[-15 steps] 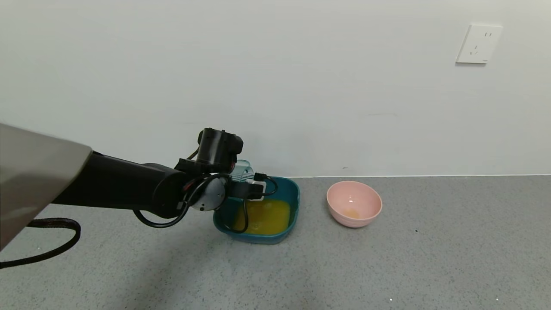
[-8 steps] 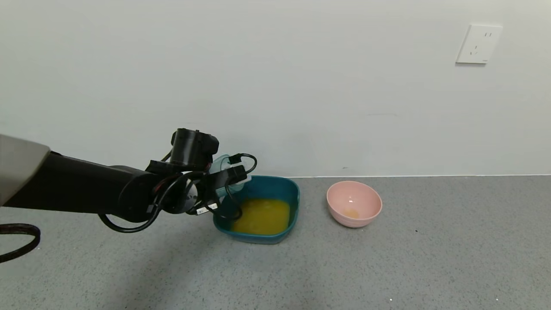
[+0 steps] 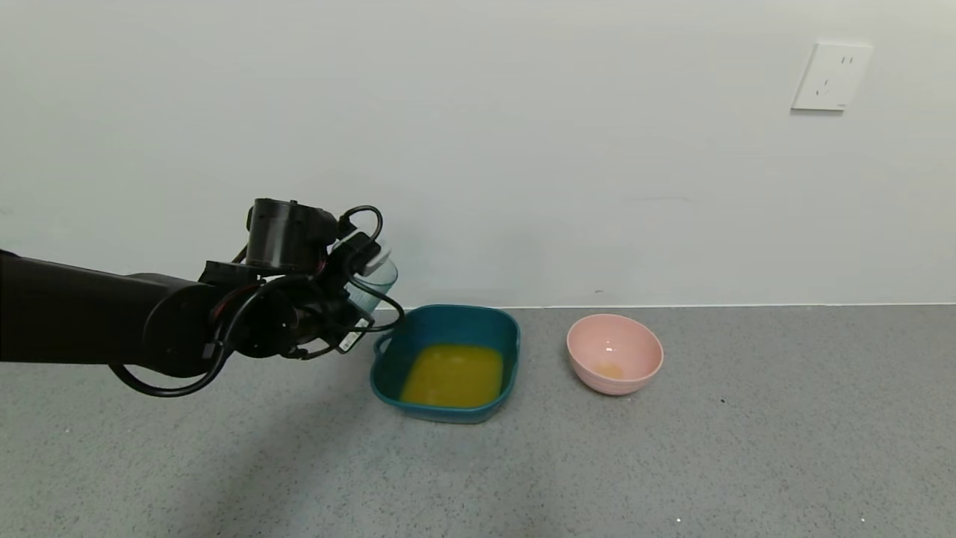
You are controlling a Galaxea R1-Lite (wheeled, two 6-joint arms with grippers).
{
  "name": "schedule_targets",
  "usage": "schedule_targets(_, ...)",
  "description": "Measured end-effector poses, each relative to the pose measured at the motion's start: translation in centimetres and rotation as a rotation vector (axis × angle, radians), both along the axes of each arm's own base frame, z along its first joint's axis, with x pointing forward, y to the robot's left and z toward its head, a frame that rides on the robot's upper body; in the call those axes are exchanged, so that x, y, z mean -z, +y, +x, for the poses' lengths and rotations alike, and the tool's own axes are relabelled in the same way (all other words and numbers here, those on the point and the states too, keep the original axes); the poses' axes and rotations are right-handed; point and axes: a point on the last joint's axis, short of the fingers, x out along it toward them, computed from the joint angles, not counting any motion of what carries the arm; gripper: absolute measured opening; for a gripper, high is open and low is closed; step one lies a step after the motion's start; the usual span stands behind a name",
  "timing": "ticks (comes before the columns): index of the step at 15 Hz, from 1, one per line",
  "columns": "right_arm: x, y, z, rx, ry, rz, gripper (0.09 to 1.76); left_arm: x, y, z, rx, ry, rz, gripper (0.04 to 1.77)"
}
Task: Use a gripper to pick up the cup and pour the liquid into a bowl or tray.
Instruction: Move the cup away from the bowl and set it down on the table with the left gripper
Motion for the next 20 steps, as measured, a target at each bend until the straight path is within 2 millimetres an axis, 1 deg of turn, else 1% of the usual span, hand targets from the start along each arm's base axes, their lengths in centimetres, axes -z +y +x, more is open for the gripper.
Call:
schedule_targets(1, 0.0, 0.0, 0.0, 0.0, 0.0, 0.0, 1.71, -0.3, 0.1, 0.0, -0.031, -0.016, -0.058, 1.28)
schedule_targets(4, 0.0, 0.0, 0.0, 0.0, 0.0, 0.0, 1.71, -0.9, 1.5, 0.0, -0.131, -0.054, -0.192, 1.28)
schedule_targets(8, 0.0, 0.0, 0.0, 0.0, 0.0, 0.0, 1.71, -1.6, 4.5, 0.3, -0.231, -0.092, -0.274, 1.28)
schedule_targets(12, 0.0, 0.0, 0.0, 0.0, 0.0, 0.0, 1.71, -1.9, 6.2, 0.4, -0.299, -0.116, -0.329, 1.28)
schedule_targets(16, 0.0, 0.0, 0.0, 0.0, 0.0, 0.0, 1.71, -1.7, 6.4, 0.2, -0.287, -0.1, -0.407, 1.28)
schedule_targets(20, 0.0, 0.0, 0.0, 0.0, 0.0, 0.0, 1.71, -1.1, 6.3, 0.1, -0.283, -0.079, -0.414, 1.28)
